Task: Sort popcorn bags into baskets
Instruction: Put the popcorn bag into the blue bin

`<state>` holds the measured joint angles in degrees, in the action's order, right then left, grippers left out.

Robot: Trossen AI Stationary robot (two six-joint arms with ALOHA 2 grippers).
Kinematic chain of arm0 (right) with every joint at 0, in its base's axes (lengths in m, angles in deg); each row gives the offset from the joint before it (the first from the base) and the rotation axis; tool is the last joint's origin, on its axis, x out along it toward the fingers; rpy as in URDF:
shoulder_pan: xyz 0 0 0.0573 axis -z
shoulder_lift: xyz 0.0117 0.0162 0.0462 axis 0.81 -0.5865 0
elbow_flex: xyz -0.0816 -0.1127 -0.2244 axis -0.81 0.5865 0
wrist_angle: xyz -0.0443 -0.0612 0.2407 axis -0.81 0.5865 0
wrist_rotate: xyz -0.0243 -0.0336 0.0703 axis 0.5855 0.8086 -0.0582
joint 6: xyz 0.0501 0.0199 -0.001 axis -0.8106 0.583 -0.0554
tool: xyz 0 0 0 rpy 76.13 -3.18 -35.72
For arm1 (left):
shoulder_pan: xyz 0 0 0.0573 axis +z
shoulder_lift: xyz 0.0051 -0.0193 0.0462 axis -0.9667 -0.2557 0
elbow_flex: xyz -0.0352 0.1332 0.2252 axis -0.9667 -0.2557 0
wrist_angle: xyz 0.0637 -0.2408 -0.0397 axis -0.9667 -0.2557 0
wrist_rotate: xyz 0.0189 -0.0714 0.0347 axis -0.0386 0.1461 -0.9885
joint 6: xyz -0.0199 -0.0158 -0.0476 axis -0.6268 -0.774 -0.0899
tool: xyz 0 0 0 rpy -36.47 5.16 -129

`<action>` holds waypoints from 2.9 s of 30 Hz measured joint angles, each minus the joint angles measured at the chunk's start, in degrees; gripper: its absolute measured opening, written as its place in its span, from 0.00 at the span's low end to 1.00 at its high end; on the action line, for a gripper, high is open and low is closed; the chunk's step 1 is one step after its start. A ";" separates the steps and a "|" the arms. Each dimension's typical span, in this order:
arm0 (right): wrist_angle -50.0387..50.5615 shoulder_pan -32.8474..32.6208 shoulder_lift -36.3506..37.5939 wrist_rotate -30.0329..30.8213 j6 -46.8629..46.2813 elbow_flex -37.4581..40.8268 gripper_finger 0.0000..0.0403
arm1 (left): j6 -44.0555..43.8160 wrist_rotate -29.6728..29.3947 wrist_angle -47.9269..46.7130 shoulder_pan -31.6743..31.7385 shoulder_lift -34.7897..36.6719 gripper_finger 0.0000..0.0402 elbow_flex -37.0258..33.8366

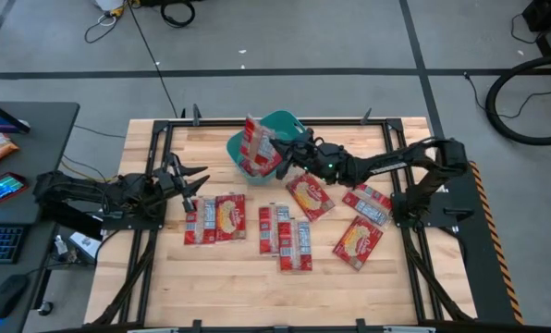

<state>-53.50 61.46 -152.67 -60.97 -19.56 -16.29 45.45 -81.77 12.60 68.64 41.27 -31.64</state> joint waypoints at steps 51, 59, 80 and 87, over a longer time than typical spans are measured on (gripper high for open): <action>32.86 -4.03 2.45 -3.96 -2.26 0.02 0.26 | -0.31 0.00 -0.96 -0.02 0.00 0.30 0.00; 39.80 -4.54 1.92 -14.60 -5.92 -0.04 0.26 | -0.33 0.00 -1.32 0.00 0.00 0.30 0.00; 76.54 -3.60 4.34 -16.19 -22.64 -0.02 0.49 | 1.16 -0.02 -2.25 -0.02 0.00 0.30 0.01; 80.10 -0.15 7.65 -17.76 -23.17 0.00 0.55 | -0.14 0.00 -2.34 -0.02 0.00 0.30 0.00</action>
<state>26.61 61.31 -145.02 -78.73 -42.72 -16.29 45.31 -81.78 10.26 68.62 41.27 -31.64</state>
